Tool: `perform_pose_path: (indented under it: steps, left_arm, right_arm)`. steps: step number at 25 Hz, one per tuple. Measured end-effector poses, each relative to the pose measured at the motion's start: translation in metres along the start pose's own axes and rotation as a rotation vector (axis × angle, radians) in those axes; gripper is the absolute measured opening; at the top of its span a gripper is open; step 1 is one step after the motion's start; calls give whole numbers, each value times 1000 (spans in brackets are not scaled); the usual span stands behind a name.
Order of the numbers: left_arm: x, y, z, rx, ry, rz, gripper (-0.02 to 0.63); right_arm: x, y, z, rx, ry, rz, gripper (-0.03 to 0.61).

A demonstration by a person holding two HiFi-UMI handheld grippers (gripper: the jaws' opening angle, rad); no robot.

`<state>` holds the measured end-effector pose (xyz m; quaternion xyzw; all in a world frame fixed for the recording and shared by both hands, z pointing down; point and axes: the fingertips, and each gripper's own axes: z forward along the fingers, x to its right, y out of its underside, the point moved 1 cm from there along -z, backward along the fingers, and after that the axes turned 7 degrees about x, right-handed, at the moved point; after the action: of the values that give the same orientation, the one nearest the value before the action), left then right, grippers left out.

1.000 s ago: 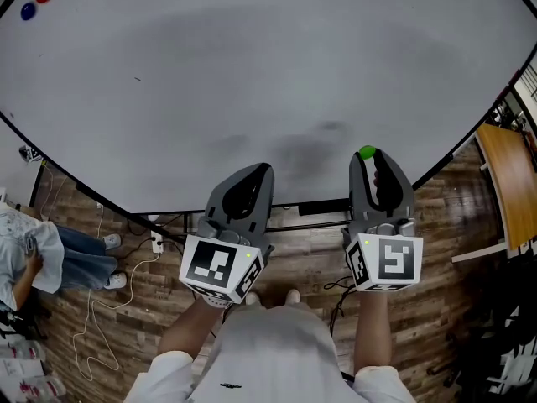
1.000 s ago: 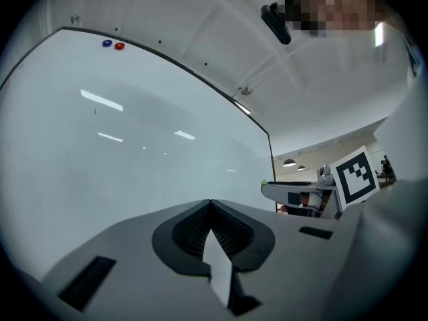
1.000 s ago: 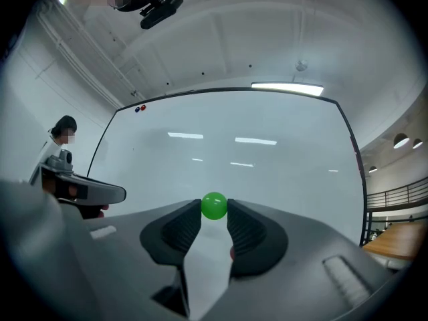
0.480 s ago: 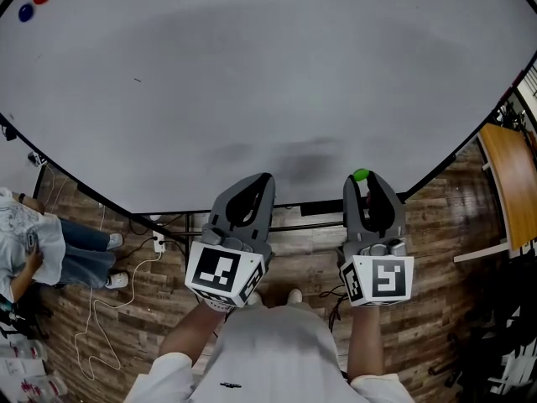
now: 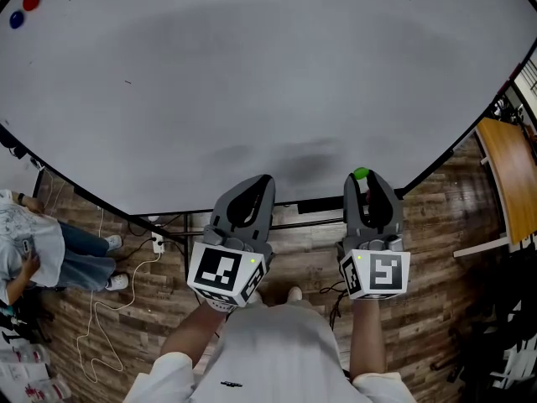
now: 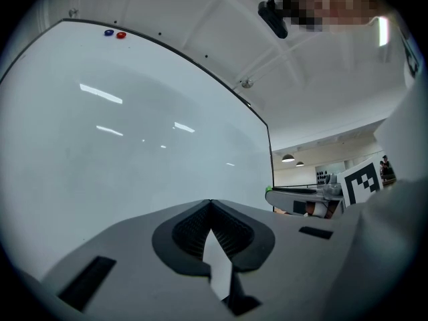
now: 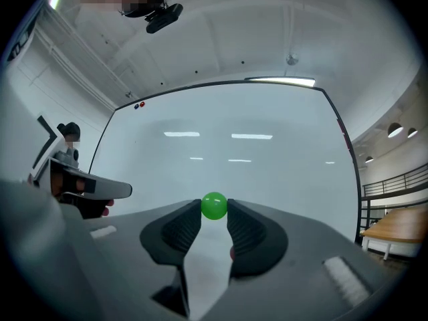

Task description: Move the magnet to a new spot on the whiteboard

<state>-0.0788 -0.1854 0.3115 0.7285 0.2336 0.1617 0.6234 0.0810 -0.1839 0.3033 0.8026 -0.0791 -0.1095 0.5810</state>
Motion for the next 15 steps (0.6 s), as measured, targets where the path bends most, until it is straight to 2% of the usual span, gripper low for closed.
perform_pose_path:
  steps: [15]
  left_arm:
    - [65, 32, 36, -49, 126, -17, 6]
  right_arm:
    - [75, 34, -11, -16, 121, -26, 130]
